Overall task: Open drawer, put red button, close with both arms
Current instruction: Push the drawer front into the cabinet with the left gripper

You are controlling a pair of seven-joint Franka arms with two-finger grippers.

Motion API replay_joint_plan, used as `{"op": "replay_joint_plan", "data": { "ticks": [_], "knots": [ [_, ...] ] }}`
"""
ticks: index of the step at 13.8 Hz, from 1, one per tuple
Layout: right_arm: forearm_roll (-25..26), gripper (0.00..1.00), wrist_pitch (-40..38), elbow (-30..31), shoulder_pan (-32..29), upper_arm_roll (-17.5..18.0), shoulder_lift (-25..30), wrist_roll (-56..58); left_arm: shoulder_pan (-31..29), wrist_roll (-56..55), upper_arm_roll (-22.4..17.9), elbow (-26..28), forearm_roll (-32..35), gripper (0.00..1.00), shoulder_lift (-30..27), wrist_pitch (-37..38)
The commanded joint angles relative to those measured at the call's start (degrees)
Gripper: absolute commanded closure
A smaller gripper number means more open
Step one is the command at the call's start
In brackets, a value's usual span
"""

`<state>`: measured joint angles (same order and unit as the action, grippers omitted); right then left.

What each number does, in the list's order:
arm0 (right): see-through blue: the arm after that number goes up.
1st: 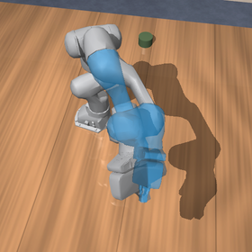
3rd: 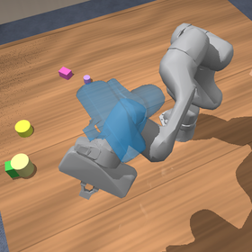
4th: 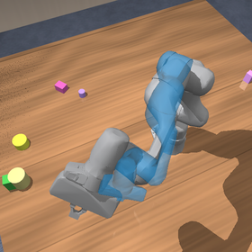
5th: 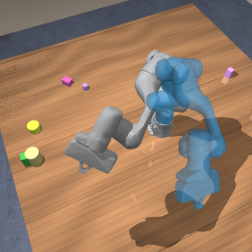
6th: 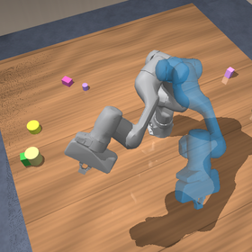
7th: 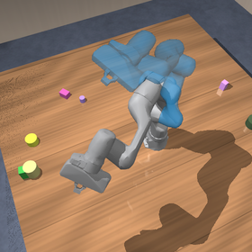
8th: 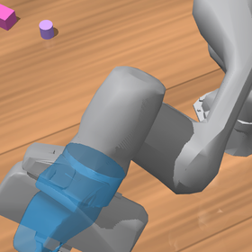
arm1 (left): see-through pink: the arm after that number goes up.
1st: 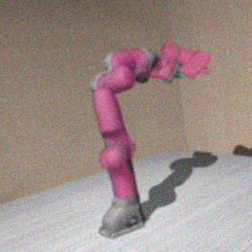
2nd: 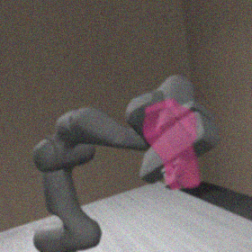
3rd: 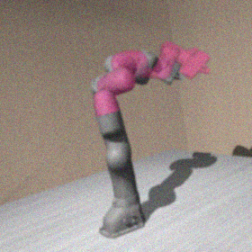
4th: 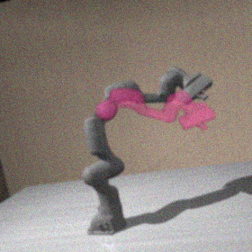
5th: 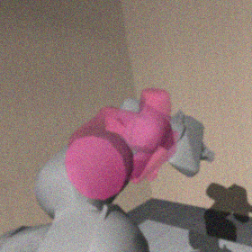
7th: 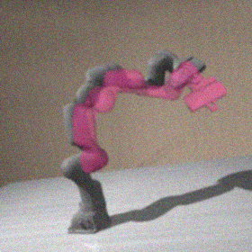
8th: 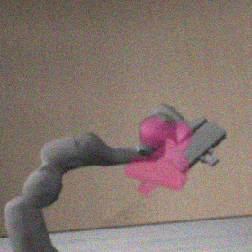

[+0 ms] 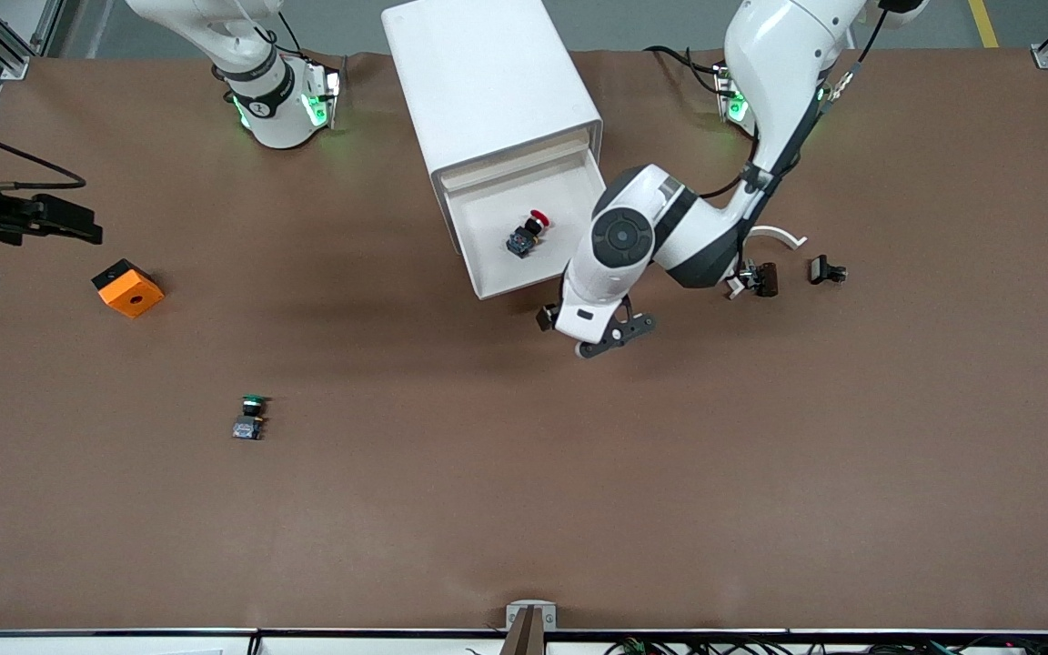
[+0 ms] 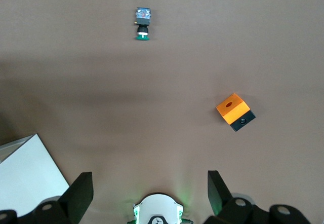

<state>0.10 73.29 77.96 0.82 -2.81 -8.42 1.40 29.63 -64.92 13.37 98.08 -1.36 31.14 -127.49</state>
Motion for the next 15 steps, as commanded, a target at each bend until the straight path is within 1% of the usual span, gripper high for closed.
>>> {"op": "replay_joint_plan", "data": {
  "ticks": [1,7,9,11,14,15],
  "knots": [
    [0.86,0.00,-0.34,-0.09,-1.96,1.05,0.42,0.28,1.57,-2.14,-0.27,2.91,1.28,0.00,-3.80,-0.75],
    [0.95,0.00,0.28,-0.53,-5.39,1.05,-0.11,0.19,3.50,-2.41,-0.18,4.31,1.19,0.00,-5.47,-0.75],
    [1.30,0.00,0.28,-2.37,-6.00,0.96,-0.37,0.27,4.37,-2.41,-0.27,4.92,1.19,0.00,-5.39,-0.75],
    [1.22,0.00,0.80,-2.72,-6.62,1.05,-0.46,0.28,4.55,-2.67,-0.27,5.71,1.28,0.00,-5.56,-0.75],
    [0.61,0.00,5.27,-2.64,-5.92,1.14,-1.16,0.10,6.40,-6.09,-0.27,6.07,1.28,0.00,-5.21,-0.48],
    [0.69,0.00,8.68,-1.85,-5.75,1.31,-1.08,0.10,6.92,-6.27,-0.27,6.68,1.28,0.00,-5.30,-0.31]
  ]
}}
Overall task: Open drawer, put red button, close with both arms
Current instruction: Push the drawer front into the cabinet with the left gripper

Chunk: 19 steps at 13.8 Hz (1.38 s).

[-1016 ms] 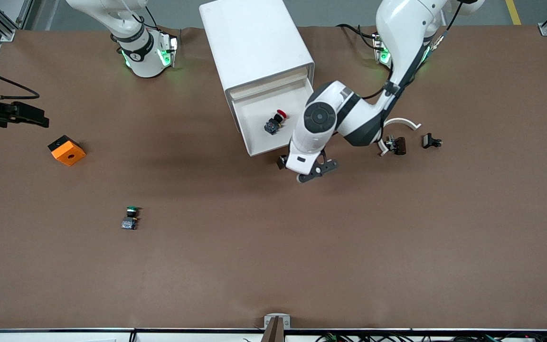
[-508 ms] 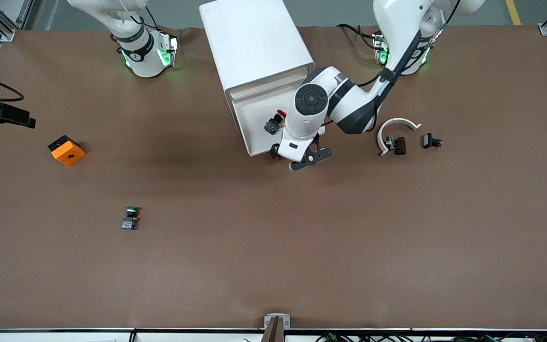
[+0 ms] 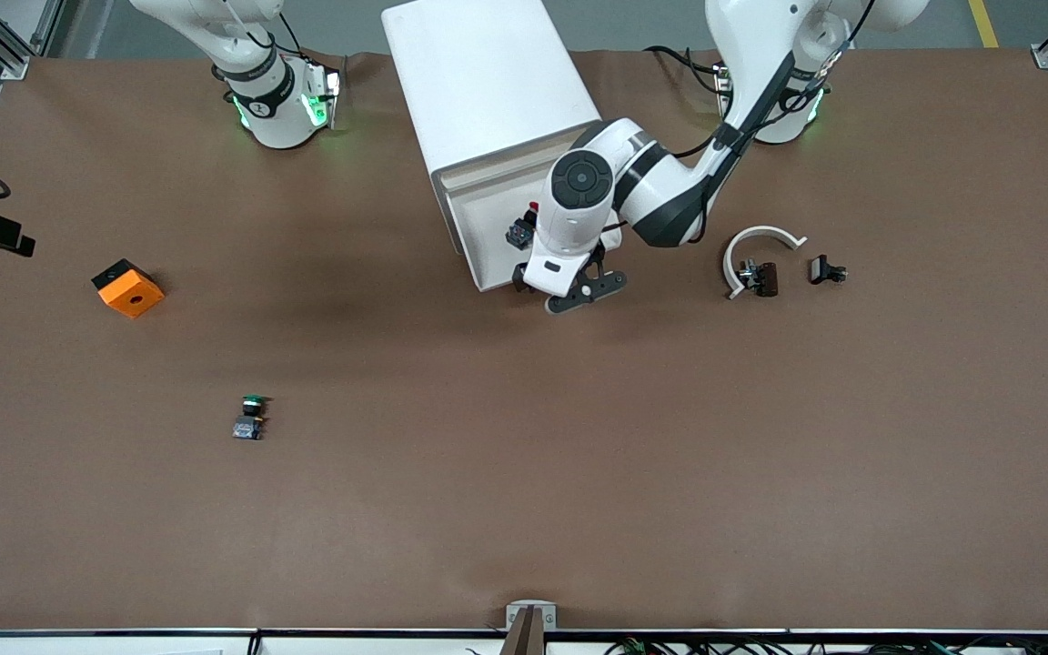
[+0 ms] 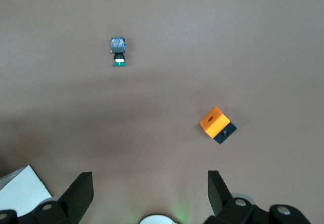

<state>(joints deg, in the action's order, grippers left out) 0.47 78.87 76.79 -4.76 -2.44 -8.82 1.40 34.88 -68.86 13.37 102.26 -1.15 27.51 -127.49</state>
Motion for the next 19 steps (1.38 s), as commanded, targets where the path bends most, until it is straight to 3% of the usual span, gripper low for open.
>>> {"op": "replay_joint_plan", "data": {
  "ticks": [1,5,11,19],
  "knots": [
    [0.23,0.00,4.00,0.02,-0.16,0.95,-0.50,0.09,1.85,-2.59,-0.27,3.03,1.06,0.00,-1.93,-0.22],
    [0.14,0.00,1.03,1.86,-0.69,0.77,2.56,-0.79,2.82,-3.56,0.69,3.83,0.63,0.00,-3.07,1.53],
    [-0.12,0.00,3.31,14.16,-2.27,0.68,14.69,-0.79,3.00,-2.77,3.42,3.74,-2.01,0.00,-4.13,2.59],
    [0.32,0.00,3.31,17.60,-0.87,0.77,17.17,-0.79,3.70,-2.68,4.92,3.83,-2.01,0.00,-3.95,2.95]
  ]
}}
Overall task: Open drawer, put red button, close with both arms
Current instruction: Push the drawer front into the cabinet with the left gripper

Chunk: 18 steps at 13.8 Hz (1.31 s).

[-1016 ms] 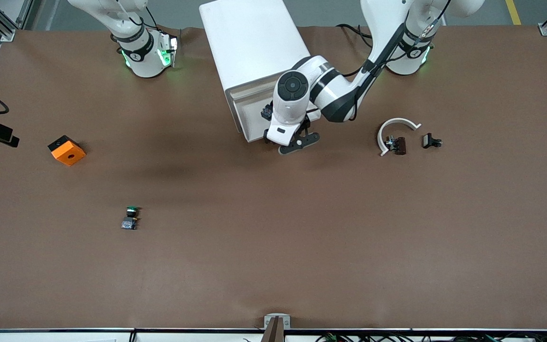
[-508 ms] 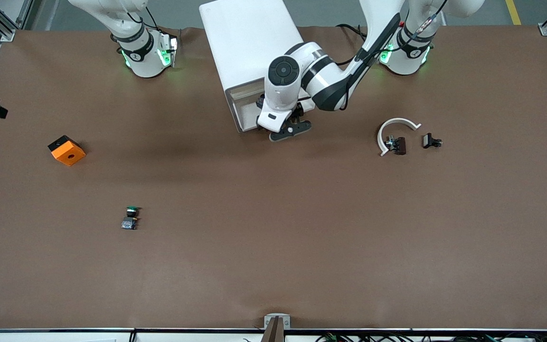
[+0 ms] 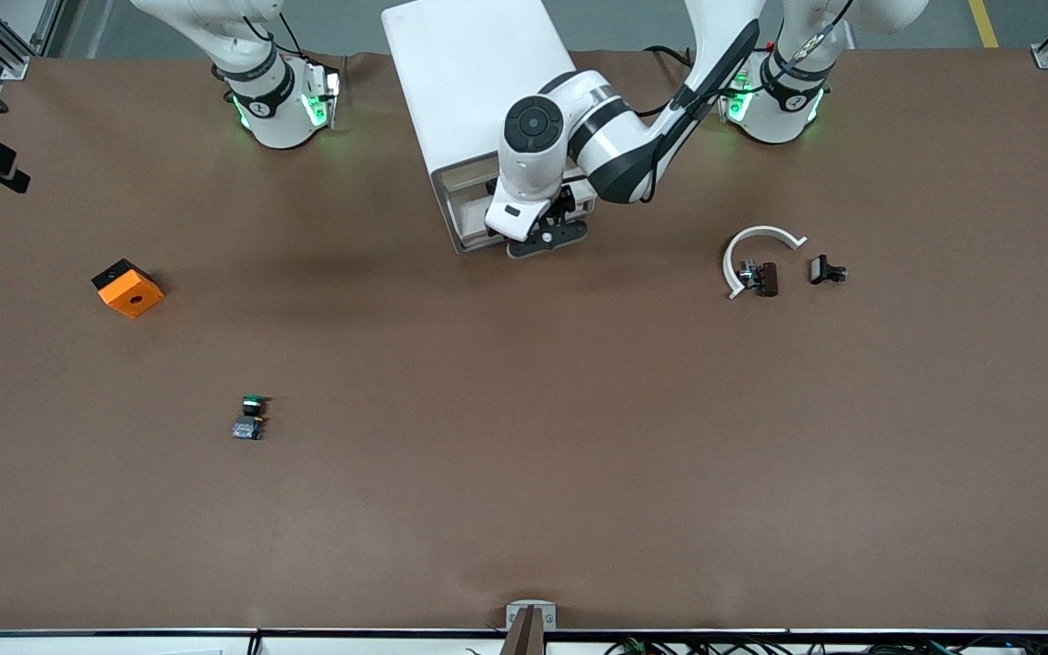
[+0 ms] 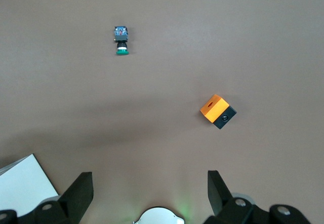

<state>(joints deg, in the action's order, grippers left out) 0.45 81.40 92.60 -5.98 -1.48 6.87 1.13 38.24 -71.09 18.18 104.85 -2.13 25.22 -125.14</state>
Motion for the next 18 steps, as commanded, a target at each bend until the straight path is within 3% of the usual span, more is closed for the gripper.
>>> {"op": "replay_joint_plan", "data": {
  "ticks": [1,10,18],
  "knots": [
    [0.17,0.00,0.34,1.62,0.36,-0.27,1.65,-0.51,0.34,-0.45,0.45,1.33,-1.12,0.00,-1.67,0.60],
    [-0.01,0.00,-0.89,-0.05,0.01,-0.19,1.57,-0.51,0.34,-0.37,3.18,2.12,-1.13,0.00,-1.58,0.60],
    [-0.27,0.00,-0.54,0.03,-1.22,-0.36,1.65,-0.51,0.34,-0.28,5.02,2.12,-6.66,0.00,-1.58,0.60]
  ]
}}
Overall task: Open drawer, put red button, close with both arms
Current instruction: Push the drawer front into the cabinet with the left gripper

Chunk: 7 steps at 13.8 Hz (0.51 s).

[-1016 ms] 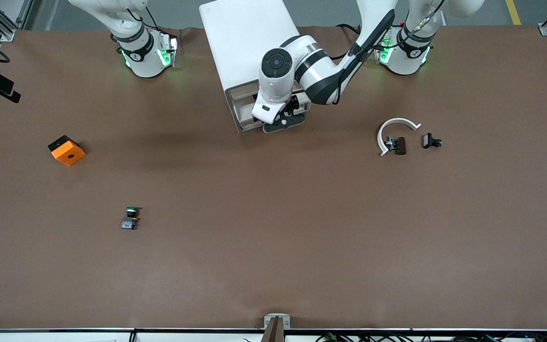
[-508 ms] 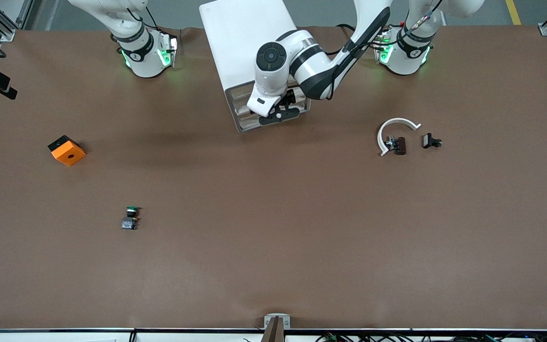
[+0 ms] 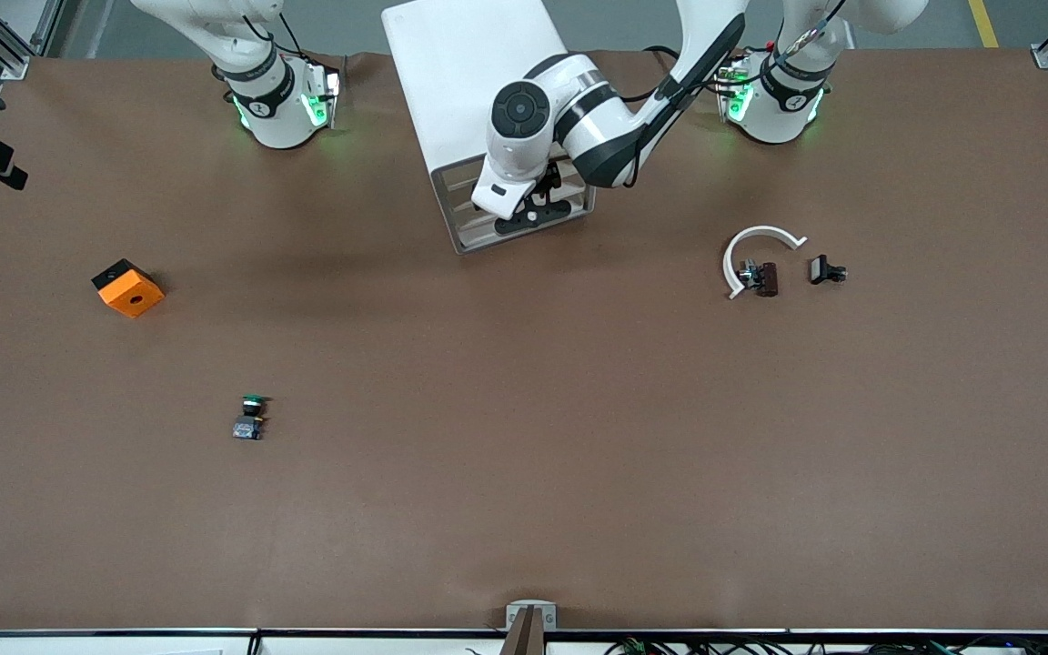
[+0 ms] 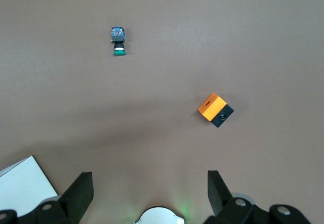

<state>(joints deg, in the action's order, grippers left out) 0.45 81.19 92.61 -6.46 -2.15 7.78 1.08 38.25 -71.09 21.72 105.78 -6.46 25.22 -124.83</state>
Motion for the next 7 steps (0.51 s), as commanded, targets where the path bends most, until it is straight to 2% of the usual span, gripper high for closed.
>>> {"op": "replay_joint_plan", "data": {
  "ticks": [1,7],
  "knots": [
    [-0.27,0.00,-0.16,0.03,-0.75,0.30,0.75,-0.46,0.33,-0.28,1.48,1.19,-2.33,0.00,-1.49,0.29],
    [-2.12,0.00,1.95,0.29,-0.58,0.39,0.57,-0.46,-1.24,-0.19,1.04,0.57,-2.25,0.00,-1.49,0.29]
  ]
}}
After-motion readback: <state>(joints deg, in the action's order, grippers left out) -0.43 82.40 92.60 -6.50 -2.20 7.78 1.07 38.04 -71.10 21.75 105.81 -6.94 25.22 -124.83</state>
